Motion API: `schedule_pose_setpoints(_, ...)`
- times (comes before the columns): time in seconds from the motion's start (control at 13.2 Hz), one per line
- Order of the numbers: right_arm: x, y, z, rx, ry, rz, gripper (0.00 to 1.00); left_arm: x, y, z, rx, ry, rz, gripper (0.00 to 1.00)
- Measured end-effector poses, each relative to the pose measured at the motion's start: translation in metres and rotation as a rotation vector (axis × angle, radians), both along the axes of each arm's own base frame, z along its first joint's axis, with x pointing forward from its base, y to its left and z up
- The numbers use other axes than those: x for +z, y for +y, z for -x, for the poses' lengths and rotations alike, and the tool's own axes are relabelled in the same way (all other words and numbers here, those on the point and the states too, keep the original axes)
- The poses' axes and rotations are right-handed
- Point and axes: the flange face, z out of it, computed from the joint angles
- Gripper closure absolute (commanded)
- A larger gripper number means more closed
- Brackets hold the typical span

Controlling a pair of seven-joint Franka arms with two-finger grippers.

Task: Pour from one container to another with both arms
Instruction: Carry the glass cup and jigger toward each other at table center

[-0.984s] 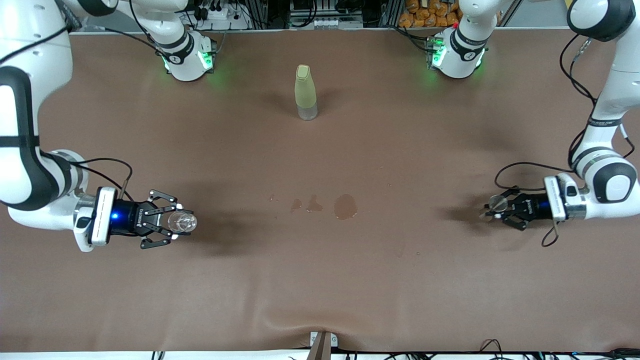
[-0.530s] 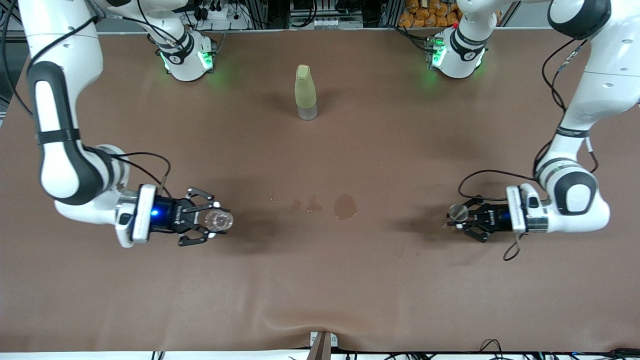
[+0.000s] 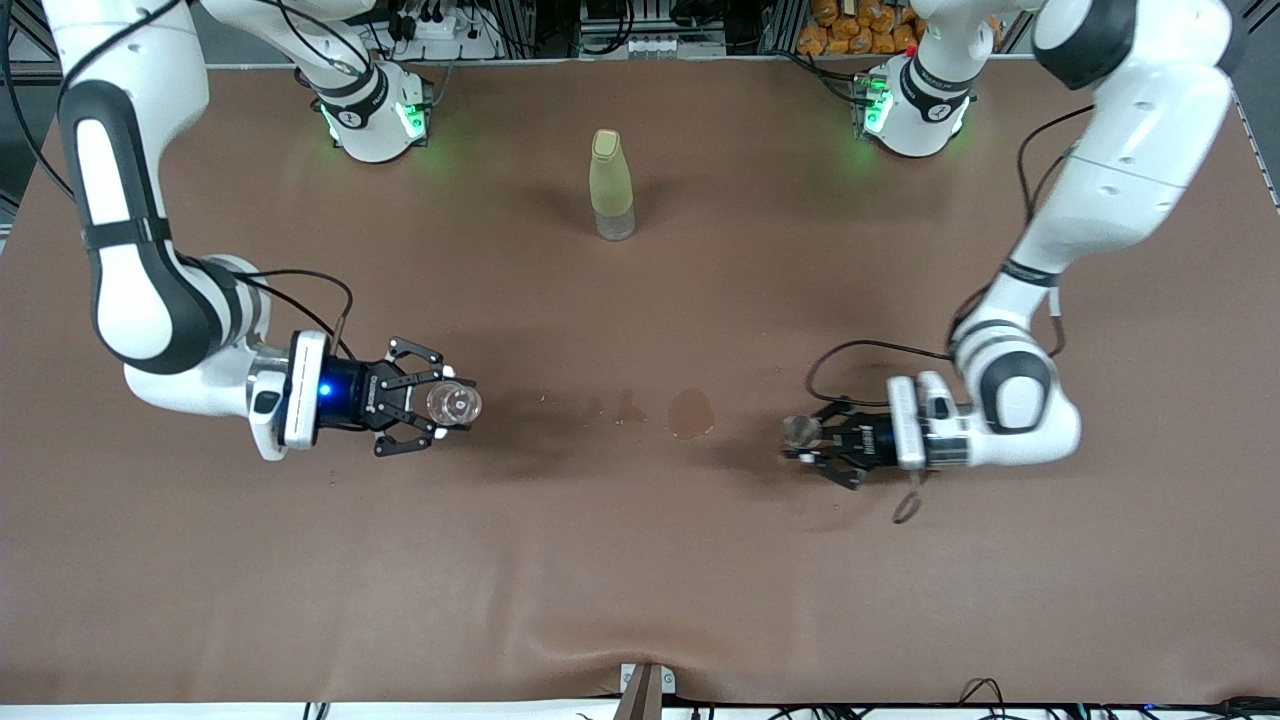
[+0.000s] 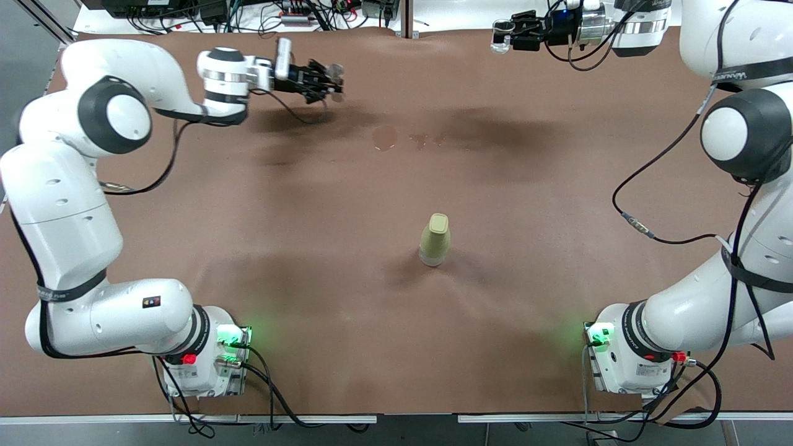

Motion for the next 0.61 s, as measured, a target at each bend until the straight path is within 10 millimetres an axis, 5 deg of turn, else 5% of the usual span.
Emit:
schedule_pose_setpoints(0.23, 0.008, 0.007, 0.013, -0.016, 0.038, -0.021, 0.76, -0.01, -0.063, 0.017, 0.014, -0.016, 0.014, 1.0)
schedule_pose_setpoints(0.61, 0.016, 0.065, 0.051, -0.073, 0.094, -0.015, 0.76, -0.023, -0.148, 0.054, 0.038, 0.03, -0.004, 1.0)
